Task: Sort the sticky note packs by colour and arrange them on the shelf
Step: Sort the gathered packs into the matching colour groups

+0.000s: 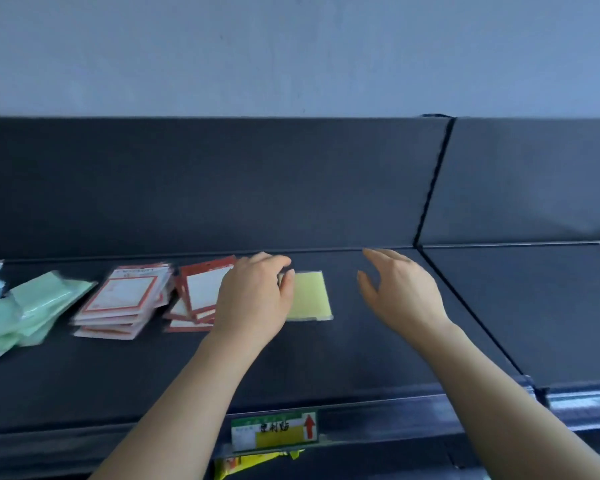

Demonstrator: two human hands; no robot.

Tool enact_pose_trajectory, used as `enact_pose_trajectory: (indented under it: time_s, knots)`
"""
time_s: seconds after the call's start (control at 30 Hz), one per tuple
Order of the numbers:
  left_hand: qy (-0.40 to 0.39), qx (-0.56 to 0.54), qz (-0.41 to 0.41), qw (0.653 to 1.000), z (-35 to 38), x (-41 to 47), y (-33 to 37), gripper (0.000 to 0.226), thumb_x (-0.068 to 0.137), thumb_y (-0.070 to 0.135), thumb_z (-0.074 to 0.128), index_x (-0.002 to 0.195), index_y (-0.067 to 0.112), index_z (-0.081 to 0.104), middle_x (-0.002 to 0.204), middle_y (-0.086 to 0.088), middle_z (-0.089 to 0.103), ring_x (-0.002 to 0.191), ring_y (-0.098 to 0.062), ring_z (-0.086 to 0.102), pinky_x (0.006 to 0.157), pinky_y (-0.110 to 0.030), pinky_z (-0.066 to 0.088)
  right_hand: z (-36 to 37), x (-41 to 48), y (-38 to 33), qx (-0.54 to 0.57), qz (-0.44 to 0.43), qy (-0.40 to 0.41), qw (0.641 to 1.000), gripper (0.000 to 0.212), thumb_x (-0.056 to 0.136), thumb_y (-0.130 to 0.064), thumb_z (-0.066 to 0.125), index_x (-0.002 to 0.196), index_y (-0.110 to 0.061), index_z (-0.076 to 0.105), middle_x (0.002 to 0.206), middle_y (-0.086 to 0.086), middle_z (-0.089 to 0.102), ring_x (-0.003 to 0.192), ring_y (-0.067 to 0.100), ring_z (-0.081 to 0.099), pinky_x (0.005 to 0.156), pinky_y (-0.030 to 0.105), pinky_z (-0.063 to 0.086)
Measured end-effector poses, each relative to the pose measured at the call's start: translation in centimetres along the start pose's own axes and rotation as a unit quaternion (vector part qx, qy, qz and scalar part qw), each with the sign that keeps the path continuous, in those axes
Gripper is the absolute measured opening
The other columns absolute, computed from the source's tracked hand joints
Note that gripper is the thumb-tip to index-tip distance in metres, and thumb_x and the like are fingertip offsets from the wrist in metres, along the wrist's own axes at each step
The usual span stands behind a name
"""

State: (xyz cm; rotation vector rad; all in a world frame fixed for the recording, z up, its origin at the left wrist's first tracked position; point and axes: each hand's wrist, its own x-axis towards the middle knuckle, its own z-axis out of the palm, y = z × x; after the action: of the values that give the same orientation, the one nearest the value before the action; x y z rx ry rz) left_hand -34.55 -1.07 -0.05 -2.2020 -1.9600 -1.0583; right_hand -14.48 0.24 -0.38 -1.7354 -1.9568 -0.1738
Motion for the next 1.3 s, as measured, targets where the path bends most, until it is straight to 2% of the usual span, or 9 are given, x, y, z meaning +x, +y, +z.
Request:
enact_pose_trajectory:
  time_s: [0.3, 0.57, 0.7, 0.8, 0.97, 1.03, 1.13, 1.3]
  knots:
    - [-0.030, -0.017, 0.032, 0.999, 8.0, 0.2, 14.2, 0.030, 0.097, 0.030, 0.050, 0.121, 0.021, 0.065, 0.115, 0.007, 0.065, 0.105, -0.020, 0.056, 0.087, -0.032, 0.045, -5.4, -2.4, 15.6, -0.029, 0.042, -0.014, 0.999, 0.031, 0.096, -0.030, 0.047, 0.116, -0.010, 0.059, 0.116, 0.001, 0.063, 0.107, 0.024, 0.057, 0.083, 0.035, 0.049]
    - [-0.066, -0.048, 0.055, 0.995, 15.9, 0.5, 26.1, 0.030, 0.097, 0.030, 0.048, 0.121, 0.020, 0.065, 0.114, 0.006, 0.065, 0.106, -0.020, 0.055, 0.087, -0.031, 0.044, -9.6, -4.3, 29.9, -0.065, 0.093, -0.019, 0.993, 0.033, 0.094, -0.030, 0.051, 0.120, -0.011, 0.061, 0.120, 0.005, 0.064, 0.109, 0.029, 0.057, 0.088, 0.034, 0.044]
    - [-0.108, -0.051, 0.076, 0.990, 19.5, 0.5, 30.7, 0.030, 0.098, 0.031, 0.047, 0.121, 0.021, 0.064, 0.113, 0.006, 0.064, 0.105, -0.020, 0.055, 0.088, -0.032, 0.045, -11.2, -5.5, 36.5, -0.083, 0.157, -0.030, 0.984, 0.042, 0.093, -0.033, 0.053, 0.132, -0.018, 0.055, 0.131, 0.004, 0.059, 0.119, 0.027, 0.055, 0.096, 0.033, 0.039]
    - [-0.140, -0.048, 0.096, 0.984, 22.0, 0.8, 33.5, 0.028, 0.098, 0.031, 0.047, 0.117, 0.021, 0.064, 0.108, 0.005, 0.064, 0.101, -0.021, 0.055, 0.084, -0.032, 0.045, -12.0, -6.9, 40.8, -0.110, 0.217, -0.050, 0.969, 0.039, 0.093, -0.035, 0.052, 0.126, -0.016, 0.058, 0.126, 0.007, 0.061, 0.115, 0.029, 0.056, 0.091, 0.036, 0.043]
    - [-0.189, -0.052, 0.136, 0.971, 25.4, 1.1, 37.3, 0.028, 0.098, 0.032, 0.046, 0.115, 0.019, 0.065, 0.104, 0.004, 0.063, 0.100, -0.022, 0.054, 0.084, -0.034, 0.046, -12.6, -8.9, 44.9, -0.100, 0.300, -0.064, 0.946, 0.028, 0.094, -0.037, 0.046, 0.100, -0.020, 0.068, 0.109, 0.009, 0.066, 0.114, 0.029, 0.053, 0.074, 0.033, 0.039]
    - [-0.206, -0.050, 0.148, 0.966, 26.5, 1.2, 38.4, 0.029, 0.098, 0.032, 0.046, 0.116, 0.019, 0.064, 0.106, 0.003, 0.063, 0.102, -0.022, 0.054, 0.084, -0.034, 0.047, -12.3, -9.0, 45.6, -0.055, 0.294, -0.052, 0.953, 0.028, 0.094, -0.036, 0.051, 0.102, -0.019, 0.072, 0.106, 0.010, 0.067, 0.112, 0.028, 0.052, 0.080, 0.031, 0.037]
    - [-0.227, -0.056, 0.157, 0.959, 27.5, 1.1, 39.7, 0.031, 0.098, 0.033, 0.046, 0.121, 0.021, 0.062, 0.110, 0.004, 0.062, 0.104, -0.020, 0.054, 0.085, -0.033, 0.047, -11.6, -8.6, 46.5, 0.017, 0.273, -0.024, 0.961, 0.025, 0.093, -0.030, 0.058, 0.106, -0.016, 0.073, 0.113, 0.011, 0.062, 0.114, 0.027, 0.051, 0.096, 0.028, 0.032]
    - [-0.233, -0.044, 0.144, 0.961, 28.2, 1.5, 41.4, 0.031, 0.098, 0.035, 0.047, 0.120, 0.020, 0.063, 0.112, 0.003, 0.061, 0.105, -0.021, 0.054, 0.085, -0.033, 0.047, -10.7, -6.8, 48.0, 0.031, 0.259, -0.065, 0.963, 0.030, 0.092, -0.037, 0.056, 0.111, -0.020, 0.070, 0.122, 0.013, 0.054, 0.123, 0.029, 0.045, 0.101, 0.030, 0.033]
